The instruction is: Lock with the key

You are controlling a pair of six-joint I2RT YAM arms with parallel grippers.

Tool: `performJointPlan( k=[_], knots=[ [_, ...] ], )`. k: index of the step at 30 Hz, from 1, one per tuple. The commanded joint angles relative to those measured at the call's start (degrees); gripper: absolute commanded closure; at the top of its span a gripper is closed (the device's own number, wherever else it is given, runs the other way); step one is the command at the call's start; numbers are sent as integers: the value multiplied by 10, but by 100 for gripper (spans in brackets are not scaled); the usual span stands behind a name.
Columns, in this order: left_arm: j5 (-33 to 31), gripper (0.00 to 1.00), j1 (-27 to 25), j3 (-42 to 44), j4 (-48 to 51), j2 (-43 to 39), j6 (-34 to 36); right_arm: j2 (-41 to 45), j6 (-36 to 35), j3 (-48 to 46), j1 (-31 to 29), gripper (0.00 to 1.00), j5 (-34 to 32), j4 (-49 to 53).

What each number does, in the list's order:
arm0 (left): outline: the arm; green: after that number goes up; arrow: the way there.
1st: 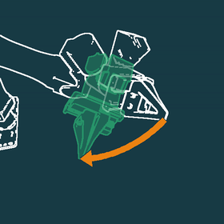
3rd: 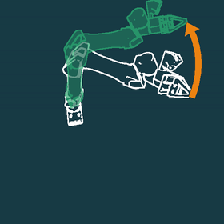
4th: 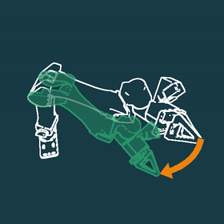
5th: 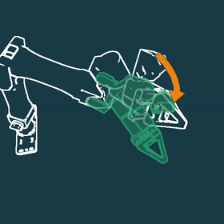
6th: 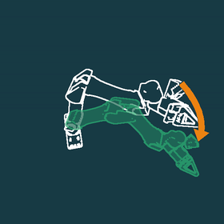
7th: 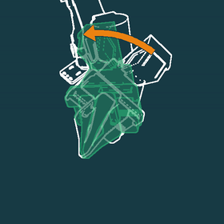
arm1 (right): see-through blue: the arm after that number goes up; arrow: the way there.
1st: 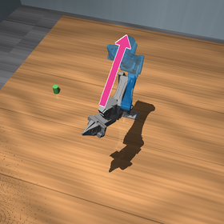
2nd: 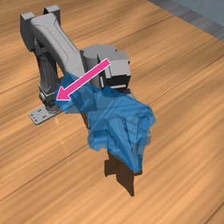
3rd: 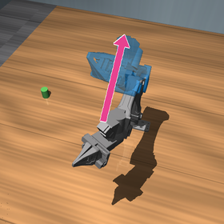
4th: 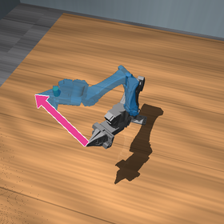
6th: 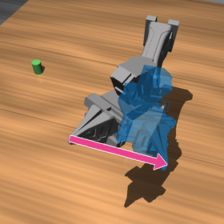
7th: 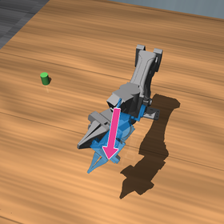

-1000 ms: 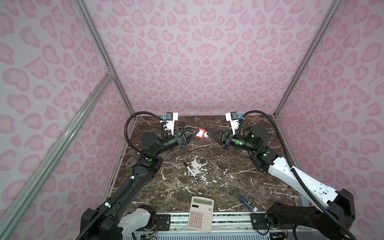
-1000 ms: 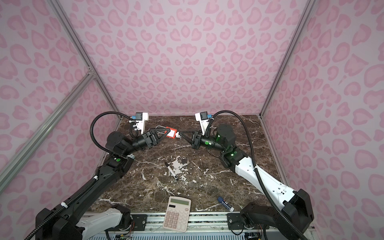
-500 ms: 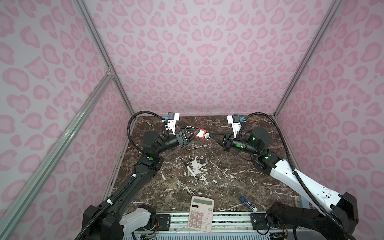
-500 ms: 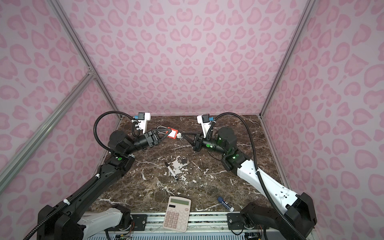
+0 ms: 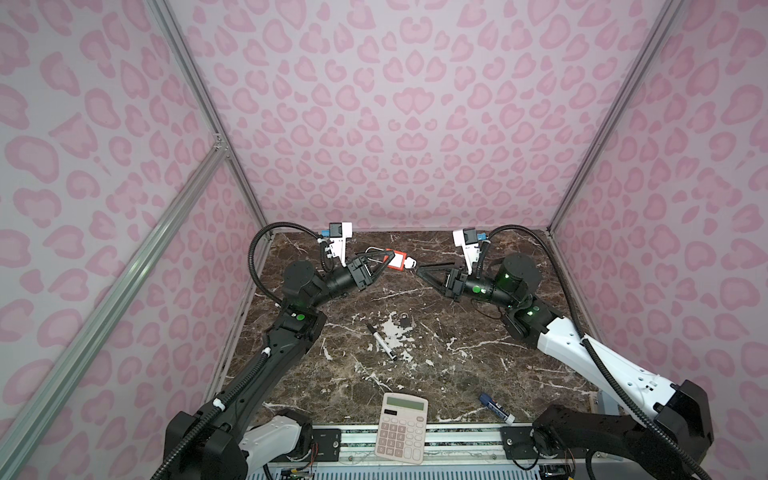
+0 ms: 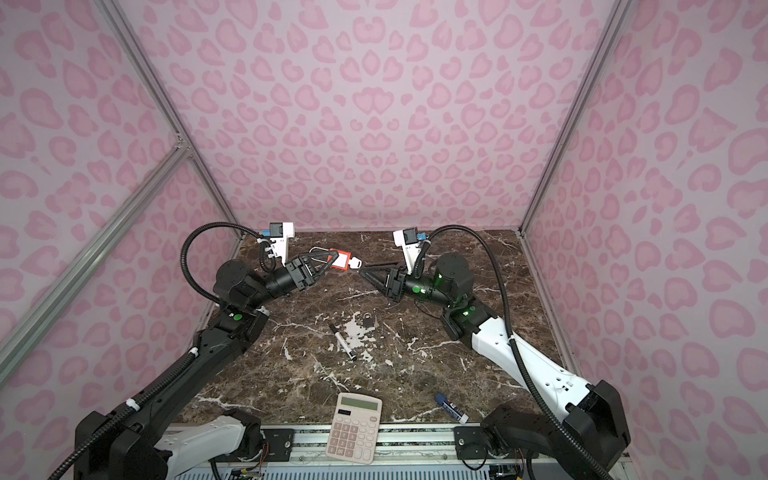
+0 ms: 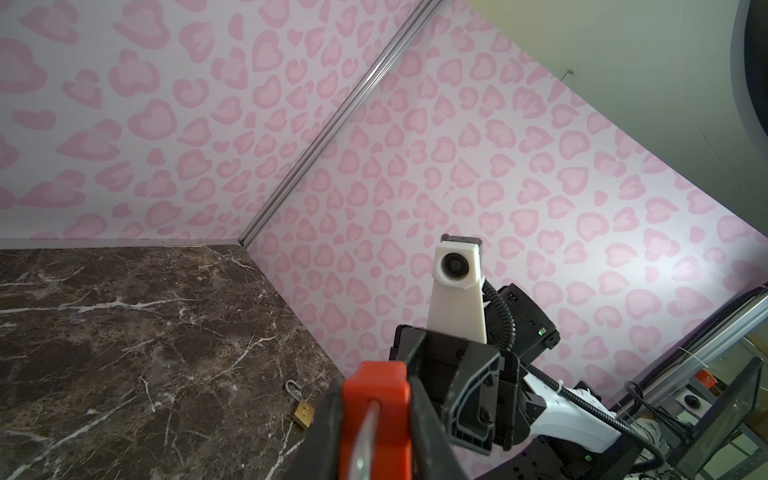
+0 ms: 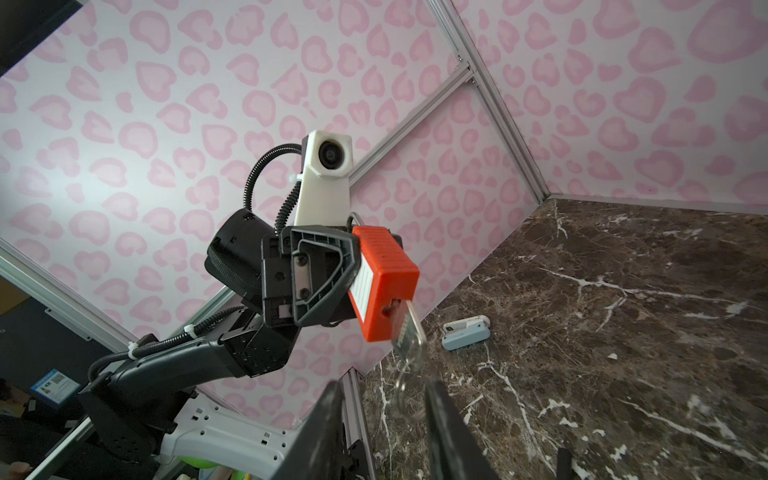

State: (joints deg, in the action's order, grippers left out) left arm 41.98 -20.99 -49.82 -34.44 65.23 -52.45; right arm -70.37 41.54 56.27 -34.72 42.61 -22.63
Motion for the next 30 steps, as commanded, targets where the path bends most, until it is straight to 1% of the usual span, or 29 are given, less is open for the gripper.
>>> performJointPlan(
  k=[1, 6, 11, 13, 16, 26, 28, 30],
  knots=[
    [1, 97, 1, -1, -35, -7, 2, -4, 18, 6, 2, 58, 14, -30],
    [4, 97, 1, 0, -35, -8, 2, -18, 45, 10, 8, 57, 24, -67],
    [4, 97, 0, 0, -34, -10, 2, -39, 57, 23, 18, 59, 33, -77],
    [4, 97, 1, 1, -34, -11, 1, -49, 69, 27, 18, 62, 42, -91],
    [4, 97, 1, 4, -34, -12, 1, -64, 90, 30, 14, 71, 55, -112],
    [2, 97, 1, 7, -33, -17, 2, -88, 101, 42, -3, 80, 68, -133],
    [2, 97, 1, 7, -33, -17, 2, -92, 104, 42, -5, 85, 71, -138],
    [2, 97, 0, 7, -32, -18, 3, -95, 107, 43, -6, 94, 73, -142]
  ],
)
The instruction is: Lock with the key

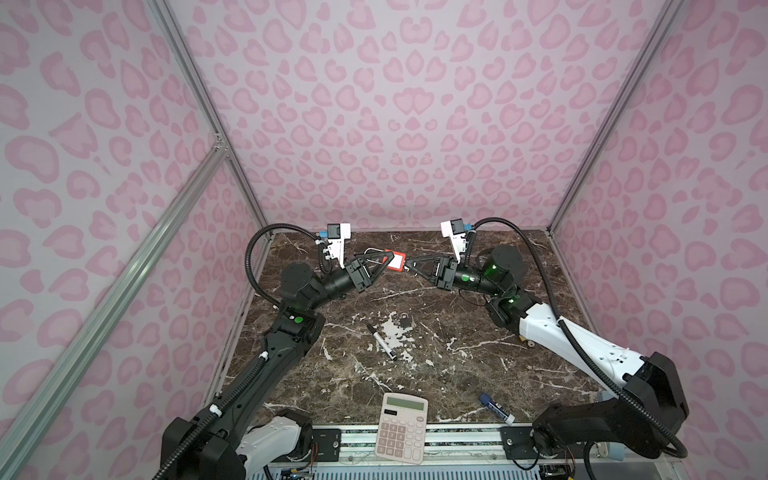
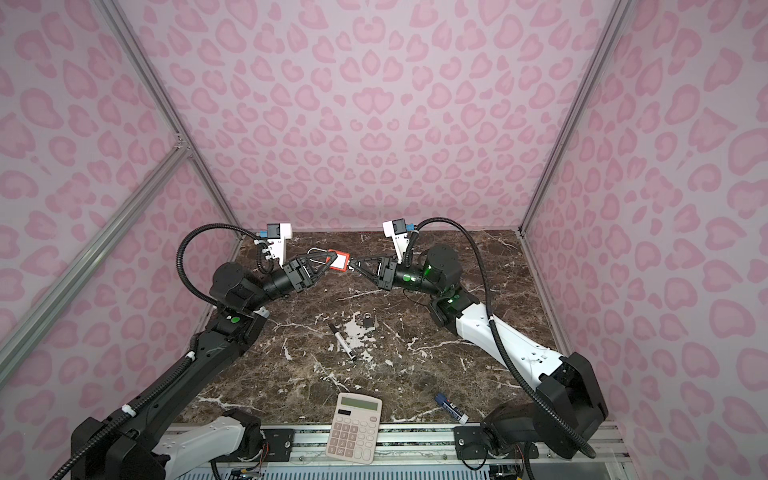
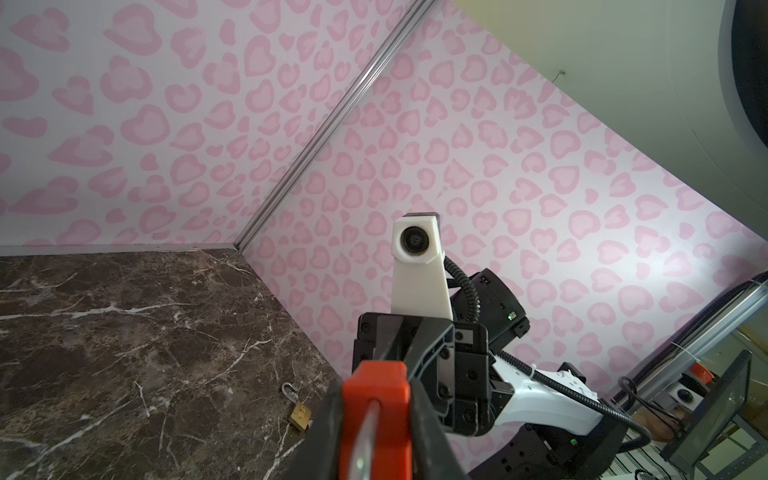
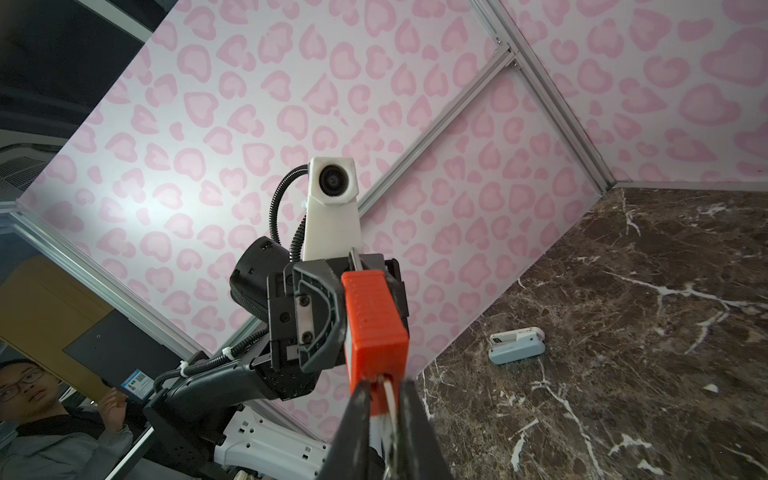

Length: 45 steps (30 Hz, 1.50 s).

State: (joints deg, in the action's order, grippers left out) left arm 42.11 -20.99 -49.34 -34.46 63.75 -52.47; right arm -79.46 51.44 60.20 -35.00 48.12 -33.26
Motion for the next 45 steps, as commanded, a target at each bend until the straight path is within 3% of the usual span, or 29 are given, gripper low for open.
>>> performJointPlan(
  k=[1, 13, 20, 34, 38, 42, 45],
  knots=[
    [1, 97, 0, 2, -32, -4, 3, -5, 9, 4, -2, 100, 18, -36],
    [-23, 97, 7, 10, -16, -5, -3, 35, -40, -38, 10, 100, -35, -16],
    [-52, 97, 14, 29, -16, -6, -5, 75, -89, -65, 21, 100, -78, 47],
    [-45, 97, 15, 20, -11, 9, 15, 93, -24, -106, 52, 100, -74, 23],
    [-41, 97, 14, 10, 92, 45, 75, 125, -44, -126, 74, 100, -101, 62],
    [-20, 97, 9, 23, 147, 111, 139, 175, -135, -131, 85, 100, -167, 224],
    [-41, 97, -8, 4, 227, 148, 207, 214, -171, -143, 89, 100, -209, 311]
  ],
)
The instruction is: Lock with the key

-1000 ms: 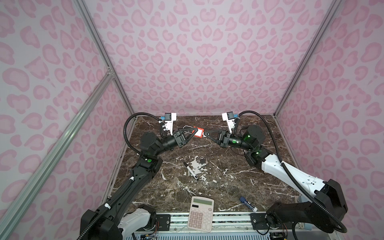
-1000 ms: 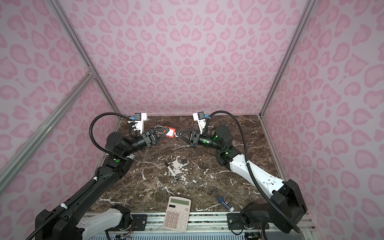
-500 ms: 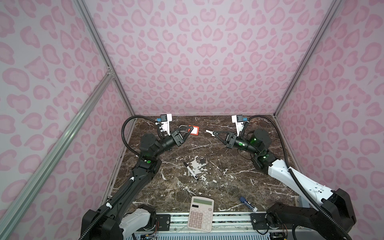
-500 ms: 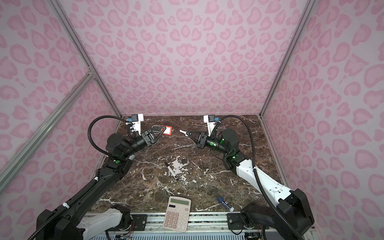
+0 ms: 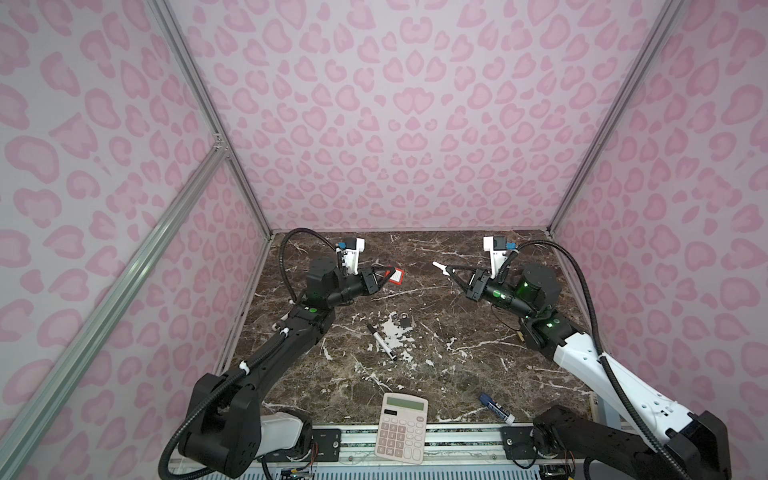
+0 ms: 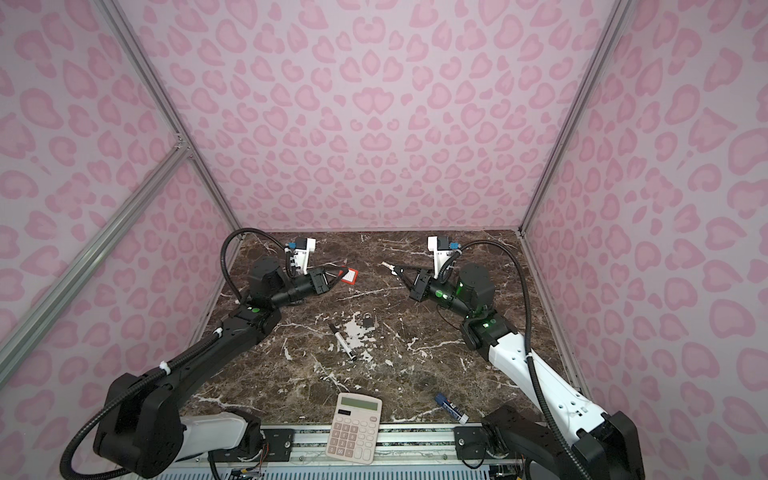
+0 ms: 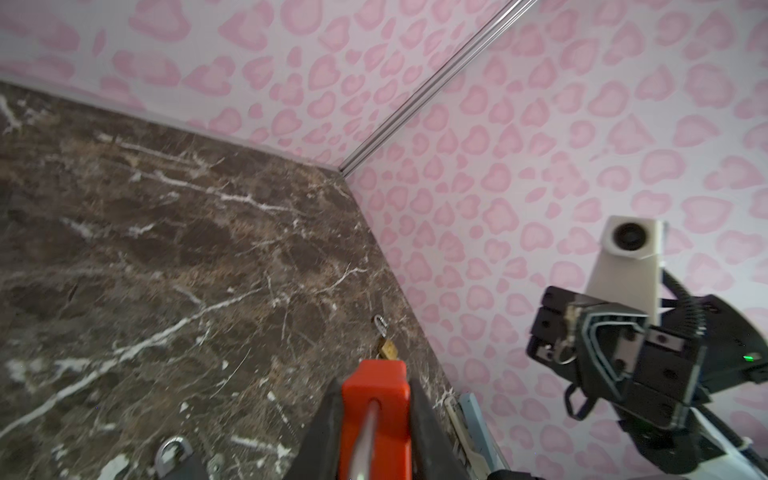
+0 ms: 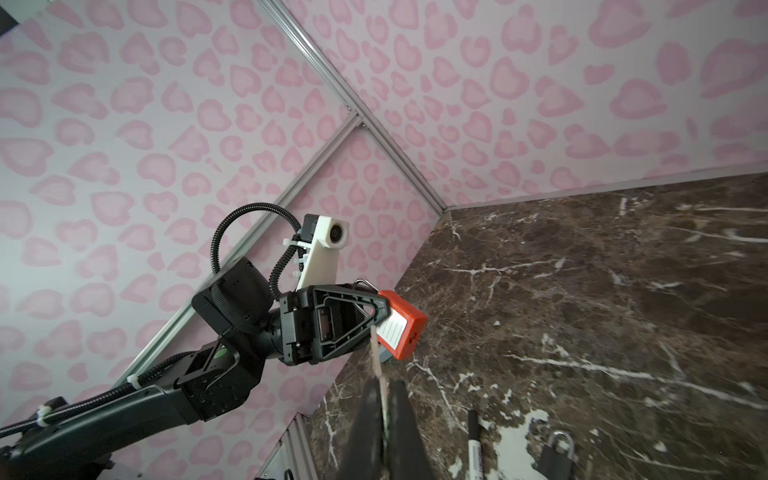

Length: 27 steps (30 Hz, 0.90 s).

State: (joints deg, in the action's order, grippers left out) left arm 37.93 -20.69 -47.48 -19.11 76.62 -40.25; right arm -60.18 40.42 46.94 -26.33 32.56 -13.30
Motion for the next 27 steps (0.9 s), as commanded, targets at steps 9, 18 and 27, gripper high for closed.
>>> performJointPlan(
  k=[9, 18, 27],
  knots=[
    [-58, 97, -74, -147, 266, 165, 230, 126, -60, -118, 30, 100, -120, 159],
    [-84, 97, -119, -242, 324, 275, 269, 158, -49, -165, 71, 100, -136, 192],
    [-92, 97, -144, -292, 370, 323, 305, 145, -26, -187, 71, 100, -139, 167]
  ],
)
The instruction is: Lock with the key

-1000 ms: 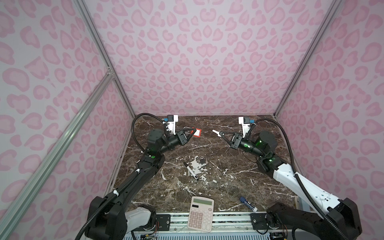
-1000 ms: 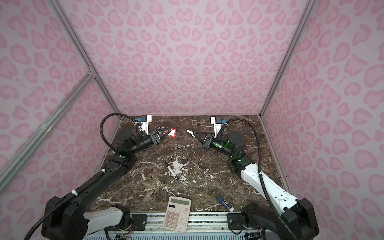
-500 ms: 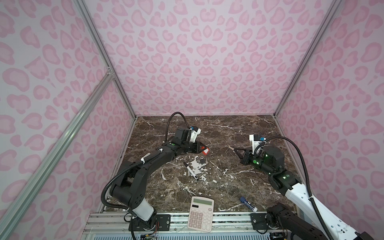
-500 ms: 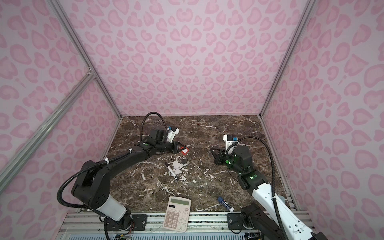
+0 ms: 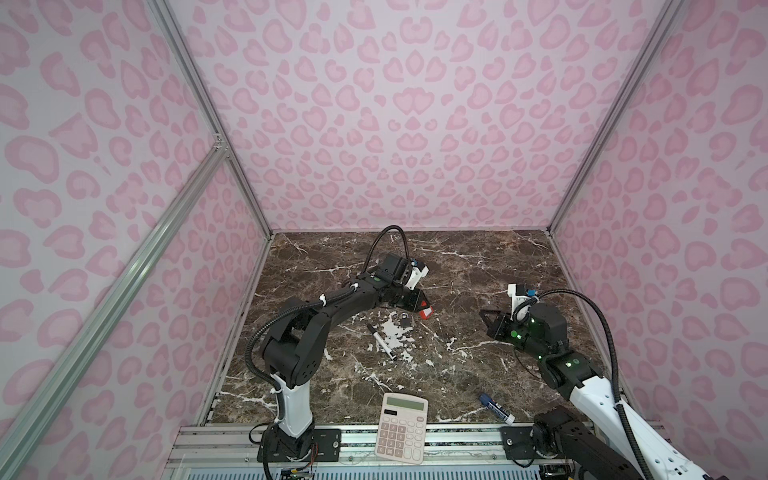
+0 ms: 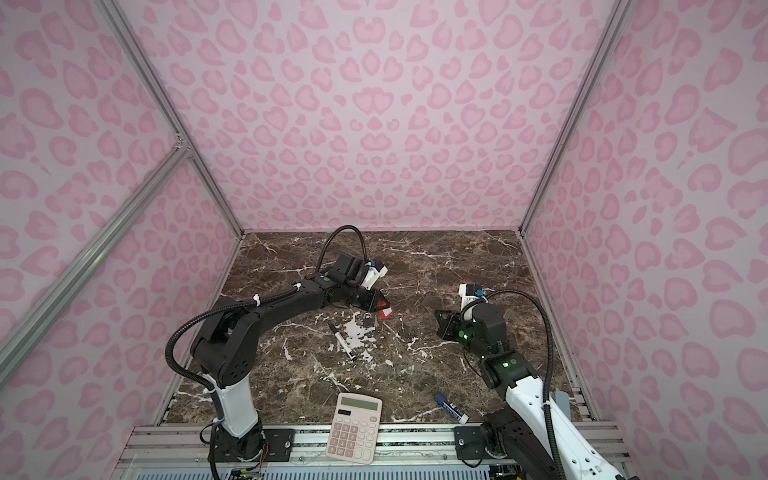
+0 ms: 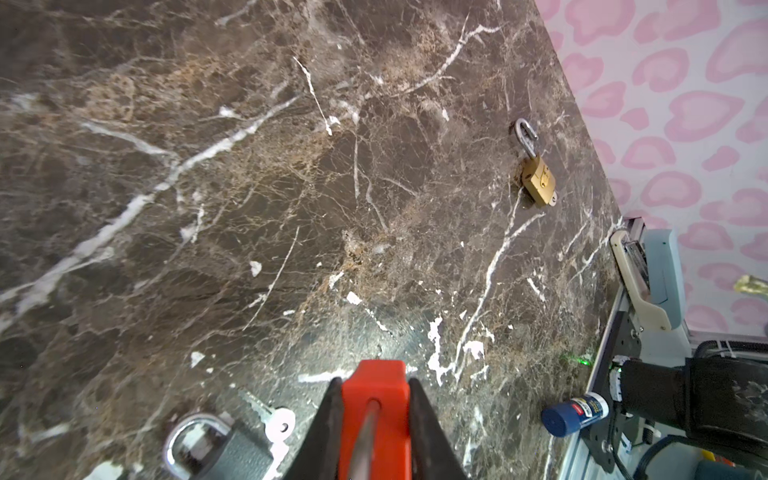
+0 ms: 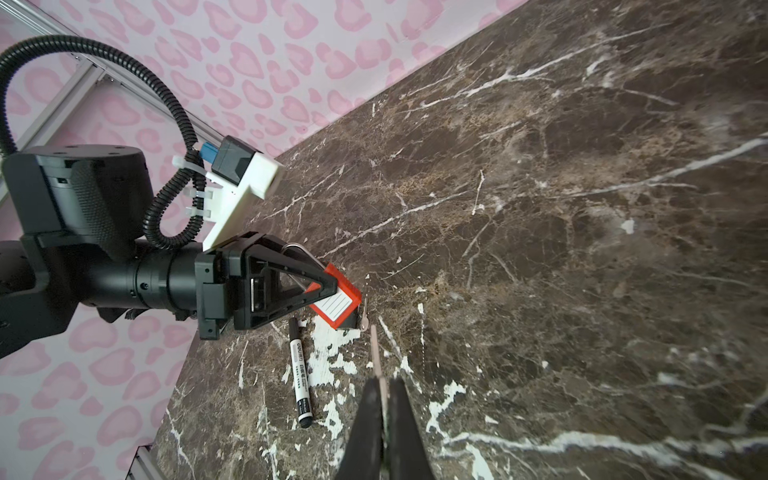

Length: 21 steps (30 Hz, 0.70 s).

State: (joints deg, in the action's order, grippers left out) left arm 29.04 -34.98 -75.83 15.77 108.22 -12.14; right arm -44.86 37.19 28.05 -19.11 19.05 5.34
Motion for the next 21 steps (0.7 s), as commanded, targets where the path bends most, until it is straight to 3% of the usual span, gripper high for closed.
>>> performJointPlan(
  k=[1, 21],
  knots=[
    [-2, 97, -2, -9, 21, 7, 25, -13, 5, 6, -1, 100, -4, -15],
    [21, 96, -15, -51, 25, 78, 30, -67, 35, -4, -11, 100, 27, -61]
  ],
)
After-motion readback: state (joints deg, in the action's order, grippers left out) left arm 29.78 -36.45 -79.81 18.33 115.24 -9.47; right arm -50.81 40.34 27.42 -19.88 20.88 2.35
